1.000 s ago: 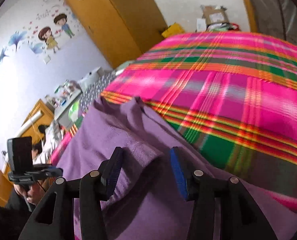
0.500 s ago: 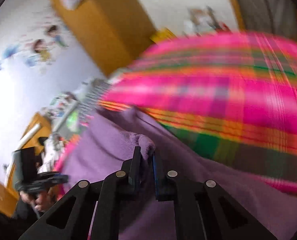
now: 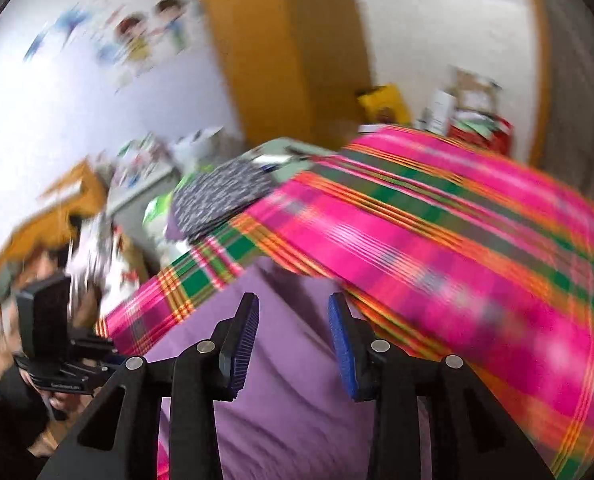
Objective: Fold clothes
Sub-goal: 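Open the right gripper and lift it off the fleece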
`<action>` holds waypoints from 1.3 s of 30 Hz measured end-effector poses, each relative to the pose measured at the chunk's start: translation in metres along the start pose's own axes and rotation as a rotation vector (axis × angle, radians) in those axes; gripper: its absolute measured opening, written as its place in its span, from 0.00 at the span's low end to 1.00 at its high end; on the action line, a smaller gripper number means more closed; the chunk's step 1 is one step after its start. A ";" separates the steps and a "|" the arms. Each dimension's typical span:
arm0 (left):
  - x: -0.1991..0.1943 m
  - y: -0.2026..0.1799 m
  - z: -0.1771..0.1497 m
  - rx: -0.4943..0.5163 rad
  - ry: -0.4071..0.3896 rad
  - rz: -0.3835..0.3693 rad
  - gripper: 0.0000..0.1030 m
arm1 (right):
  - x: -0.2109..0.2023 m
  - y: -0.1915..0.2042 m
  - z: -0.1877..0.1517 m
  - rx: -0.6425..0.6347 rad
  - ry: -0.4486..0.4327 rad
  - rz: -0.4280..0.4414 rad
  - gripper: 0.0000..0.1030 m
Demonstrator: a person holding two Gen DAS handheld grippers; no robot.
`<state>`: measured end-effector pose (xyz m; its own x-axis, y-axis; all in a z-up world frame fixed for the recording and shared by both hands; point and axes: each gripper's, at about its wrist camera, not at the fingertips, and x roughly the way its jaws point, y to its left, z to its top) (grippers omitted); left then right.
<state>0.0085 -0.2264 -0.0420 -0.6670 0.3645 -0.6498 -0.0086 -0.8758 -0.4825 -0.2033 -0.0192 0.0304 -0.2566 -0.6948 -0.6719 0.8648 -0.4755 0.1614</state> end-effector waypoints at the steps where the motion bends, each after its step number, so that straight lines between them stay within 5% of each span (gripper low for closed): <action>1: -0.001 -0.001 0.000 0.001 -0.003 0.005 0.12 | 0.012 0.008 0.007 -0.045 0.020 -0.001 0.36; 6: 0.001 -0.003 0.002 0.012 -0.010 0.022 0.12 | 0.071 0.035 0.023 -0.192 0.135 -0.020 0.32; 8: 0.002 -0.004 0.001 0.015 -0.011 0.022 0.12 | 0.088 0.039 0.024 -0.219 0.176 -0.030 0.13; 20: -0.001 0.001 -0.009 0.022 -0.022 -0.003 0.09 | 0.103 -0.001 0.025 -0.087 0.193 -0.037 0.01; 25: 0.000 0.004 -0.011 0.002 -0.032 -0.024 0.09 | 0.114 -0.017 0.014 -0.014 0.231 -0.044 0.01; 30: -0.002 0.005 -0.009 -0.011 -0.028 -0.019 0.10 | 0.085 -0.017 0.021 0.003 0.152 -0.042 0.04; 34: -0.014 0.005 -0.009 -0.016 -0.050 0.003 0.10 | 0.061 -0.017 0.026 0.015 0.089 -0.039 0.19; 39: -0.034 0.001 0.001 -0.008 -0.114 0.035 0.10 | 0.033 -0.005 0.001 -0.025 0.059 -0.009 0.20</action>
<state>0.0302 -0.2402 -0.0196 -0.7470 0.2951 -0.5958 0.0219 -0.8847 -0.4656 -0.2160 -0.0402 0.0081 -0.2396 -0.6570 -0.7148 0.8733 -0.4676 0.1370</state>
